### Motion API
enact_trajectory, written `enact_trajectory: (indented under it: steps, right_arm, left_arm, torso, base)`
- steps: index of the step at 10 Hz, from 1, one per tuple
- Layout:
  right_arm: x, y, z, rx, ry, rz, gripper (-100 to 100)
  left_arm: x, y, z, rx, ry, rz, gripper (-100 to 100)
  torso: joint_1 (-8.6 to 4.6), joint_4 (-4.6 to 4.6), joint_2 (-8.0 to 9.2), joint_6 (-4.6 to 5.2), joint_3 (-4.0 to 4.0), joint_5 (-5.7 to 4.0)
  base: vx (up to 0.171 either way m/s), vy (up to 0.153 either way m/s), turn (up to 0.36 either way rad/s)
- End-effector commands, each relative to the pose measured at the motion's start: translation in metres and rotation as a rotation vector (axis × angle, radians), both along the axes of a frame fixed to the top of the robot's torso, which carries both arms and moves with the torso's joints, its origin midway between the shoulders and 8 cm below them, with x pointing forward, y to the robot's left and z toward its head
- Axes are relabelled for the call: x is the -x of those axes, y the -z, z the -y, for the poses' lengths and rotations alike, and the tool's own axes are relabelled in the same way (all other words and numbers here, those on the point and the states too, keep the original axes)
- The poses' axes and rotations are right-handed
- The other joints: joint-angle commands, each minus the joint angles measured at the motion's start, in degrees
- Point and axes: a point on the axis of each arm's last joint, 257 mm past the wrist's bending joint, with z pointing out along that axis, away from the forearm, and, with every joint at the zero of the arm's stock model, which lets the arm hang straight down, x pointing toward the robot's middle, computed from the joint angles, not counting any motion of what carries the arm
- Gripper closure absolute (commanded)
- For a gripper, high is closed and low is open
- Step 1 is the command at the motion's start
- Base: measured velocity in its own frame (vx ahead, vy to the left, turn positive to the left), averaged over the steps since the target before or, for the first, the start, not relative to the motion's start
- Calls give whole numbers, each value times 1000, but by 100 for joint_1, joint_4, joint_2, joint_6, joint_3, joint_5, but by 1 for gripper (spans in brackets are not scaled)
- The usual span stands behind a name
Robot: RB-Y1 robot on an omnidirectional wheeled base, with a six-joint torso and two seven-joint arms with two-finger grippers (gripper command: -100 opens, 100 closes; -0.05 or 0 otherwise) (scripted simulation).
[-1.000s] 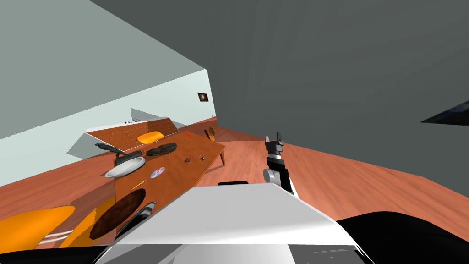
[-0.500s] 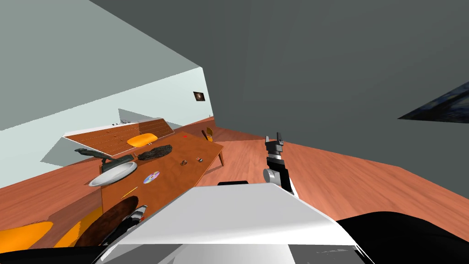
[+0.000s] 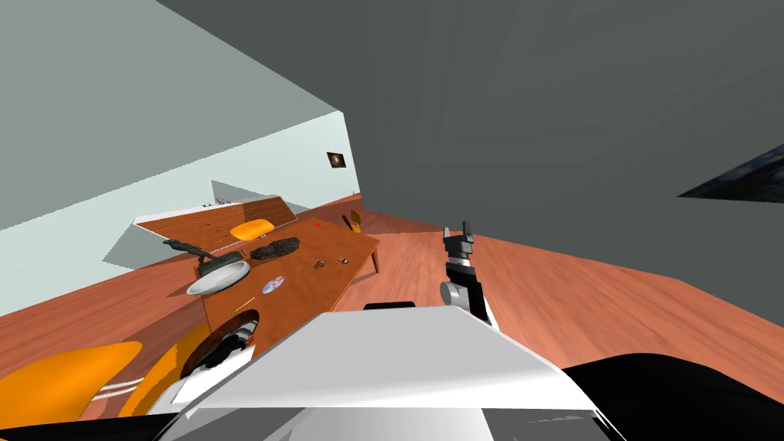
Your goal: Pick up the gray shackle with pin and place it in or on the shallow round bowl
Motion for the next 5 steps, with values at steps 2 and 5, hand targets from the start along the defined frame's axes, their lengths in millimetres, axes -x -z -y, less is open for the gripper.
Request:
enact_trajectory:
  steps: [2,5]
  right_arm:
    - [0,0,0,0,0,0,0]
    - [0,0,0,0,0,0,0]
  left_arm:
    - [-39,-14,-3,-24,55,6,100]
    - [-57,-21,-3,-35,82,9,100]
  torso:
    - [-2,-1,0,0,0,1]
    - [-3,-1,3,5,2,-1]
  base:
    - [-121,131,48]
    - [-104,116,34]
